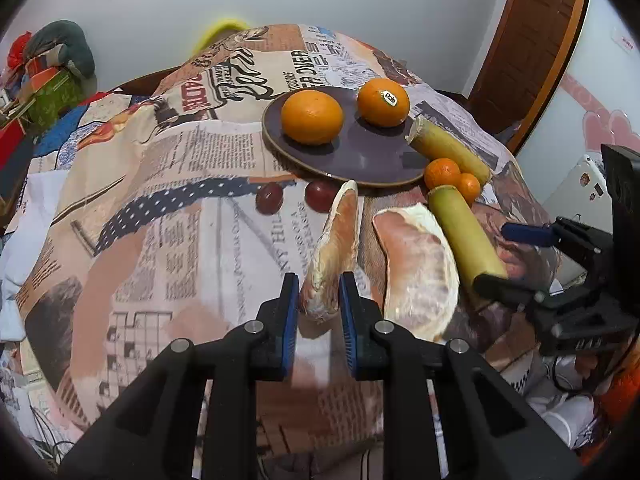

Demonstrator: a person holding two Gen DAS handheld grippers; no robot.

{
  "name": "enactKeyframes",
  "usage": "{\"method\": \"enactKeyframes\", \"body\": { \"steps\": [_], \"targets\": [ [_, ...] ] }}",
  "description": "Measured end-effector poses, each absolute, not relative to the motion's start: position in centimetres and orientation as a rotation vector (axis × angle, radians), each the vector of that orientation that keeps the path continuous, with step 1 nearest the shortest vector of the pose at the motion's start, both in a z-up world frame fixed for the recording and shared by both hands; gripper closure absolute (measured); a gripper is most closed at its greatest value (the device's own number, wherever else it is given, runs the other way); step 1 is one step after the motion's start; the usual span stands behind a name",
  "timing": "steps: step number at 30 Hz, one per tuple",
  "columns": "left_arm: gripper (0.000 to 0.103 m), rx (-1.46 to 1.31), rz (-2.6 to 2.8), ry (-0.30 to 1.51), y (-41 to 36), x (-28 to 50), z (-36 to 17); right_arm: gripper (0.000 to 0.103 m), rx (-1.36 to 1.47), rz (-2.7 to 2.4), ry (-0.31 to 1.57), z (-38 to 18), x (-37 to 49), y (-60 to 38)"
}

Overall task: Organize fruits
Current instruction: 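Grasp a peeled pomelo segment with the left tool while the right tool grasps a yellow cylinder, then place the yellow cylinder on the plate with the right tool while the left tool carries the pomelo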

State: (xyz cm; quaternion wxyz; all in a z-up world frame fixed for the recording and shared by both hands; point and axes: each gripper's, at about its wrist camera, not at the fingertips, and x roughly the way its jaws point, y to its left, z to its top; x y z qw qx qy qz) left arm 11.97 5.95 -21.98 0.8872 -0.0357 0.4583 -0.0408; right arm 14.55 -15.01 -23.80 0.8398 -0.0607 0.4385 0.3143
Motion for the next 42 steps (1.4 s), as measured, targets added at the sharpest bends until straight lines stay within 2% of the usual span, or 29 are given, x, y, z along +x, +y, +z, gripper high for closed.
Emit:
{"method": "enactKeyframes", "body": {
  "steps": [3, 14, 21, 29, 37, 42],
  "targets": [
    [0.083, -0.085, -0.088, 0.963, 6.2, 11.3, -21.9, 0.025, -0.121, 0.662, 0.92, -23.5, 14.3, -15.9],
    [0.08, -0.051, -0.139, 0.994, 4.7, 12.5, -22.4, 0.027, -0.086, 0.637, 0.923, -23.5, 14.8, -16.9],
    [0.078, -0.072, -0.126, 1.04, 5.1, 14.6, -23.9, 0.043, -0.067, 0.664, 0.955, -24.7, 15.9, -14.7],
    [0.077, -0.082, -0.132, 1.035, 4.7, 16.3, -24.5, 0.05, -0.018, 0.661, 0.958, -25.0, 17.4, -14.5],
    [0.077, -0.073, -0.139, 1.028, 4.6, 16.5, -24.4, 0.067, -0.04, 0.709, 0.97, -24.6, 16.6, -15.7],
    [0.077, -0.051, -0.152, 1.034, 4.6, 15.4, -24.2, 0.069, -0.064, 0.708, 0.987, -24.5, 16.4, -16.9]
  ]
}}
